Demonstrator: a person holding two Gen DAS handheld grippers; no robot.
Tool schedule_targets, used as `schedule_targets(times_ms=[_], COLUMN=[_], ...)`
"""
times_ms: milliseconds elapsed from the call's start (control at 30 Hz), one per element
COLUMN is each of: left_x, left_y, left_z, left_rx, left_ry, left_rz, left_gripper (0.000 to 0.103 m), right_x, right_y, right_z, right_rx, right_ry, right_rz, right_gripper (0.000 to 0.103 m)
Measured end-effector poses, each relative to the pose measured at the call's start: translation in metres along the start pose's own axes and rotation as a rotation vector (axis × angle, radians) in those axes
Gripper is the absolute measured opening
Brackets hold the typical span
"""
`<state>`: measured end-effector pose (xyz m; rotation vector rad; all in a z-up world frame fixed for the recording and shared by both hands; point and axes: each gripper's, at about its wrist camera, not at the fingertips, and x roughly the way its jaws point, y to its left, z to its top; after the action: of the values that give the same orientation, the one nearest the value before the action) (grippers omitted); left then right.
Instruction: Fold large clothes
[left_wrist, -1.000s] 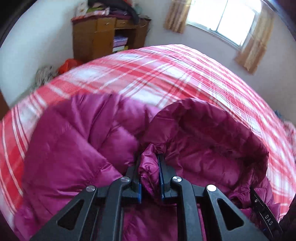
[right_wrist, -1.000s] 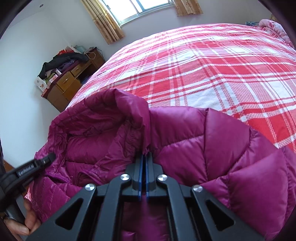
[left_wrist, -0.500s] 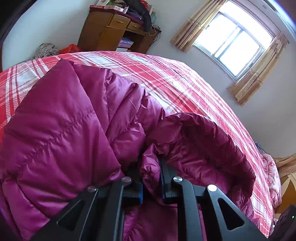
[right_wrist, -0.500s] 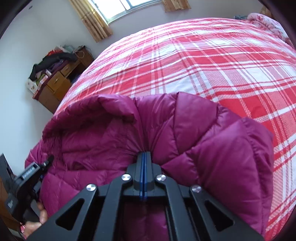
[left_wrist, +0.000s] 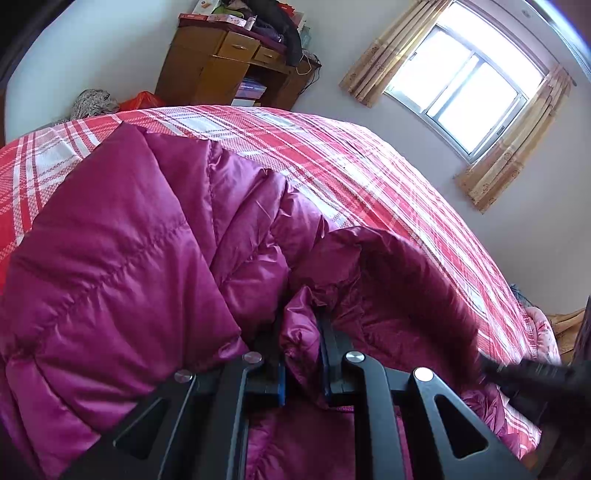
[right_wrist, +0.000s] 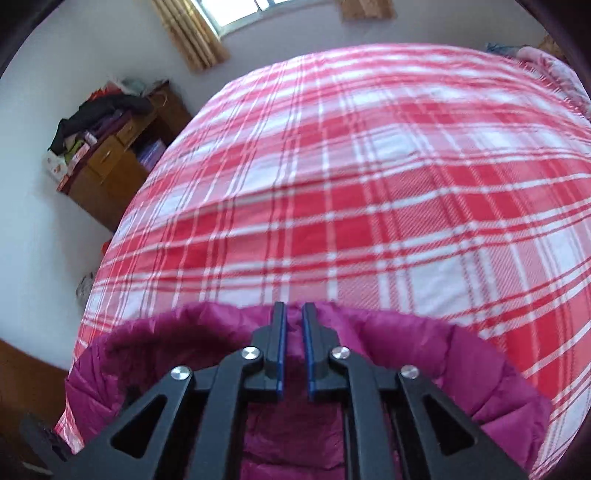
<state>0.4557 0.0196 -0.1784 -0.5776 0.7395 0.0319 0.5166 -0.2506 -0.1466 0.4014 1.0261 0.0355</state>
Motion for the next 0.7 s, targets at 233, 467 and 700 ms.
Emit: schedule_targets(times_ms=[233, 467, 700], left_x=[-0.008, -0.076, -0.034], left_y=[0.001, -0.03, -0.108], left_z=[0.007, 0.031, 0.061], left_rx=[0.027, 0.243, 0.415], left_ry=[0.051, 0.004, 0.041], left_rz=[-0.029, 0.033, -0.064], left_gripper=[0.016, 0.021, 0.022], right_x=[0.0, -0.003, -0.005], right_y=[-0.017, -0.011, -0.014], right_z=[-0.056, -0.058, -0.064], right_rx=[-0.133, -0.161, -0.162], right_ry=[-0.132, -0.167, -0.165], right_rz=[0.023, 0.027, 0.047], right_gripper=[0.005, 0.005, 0.006])
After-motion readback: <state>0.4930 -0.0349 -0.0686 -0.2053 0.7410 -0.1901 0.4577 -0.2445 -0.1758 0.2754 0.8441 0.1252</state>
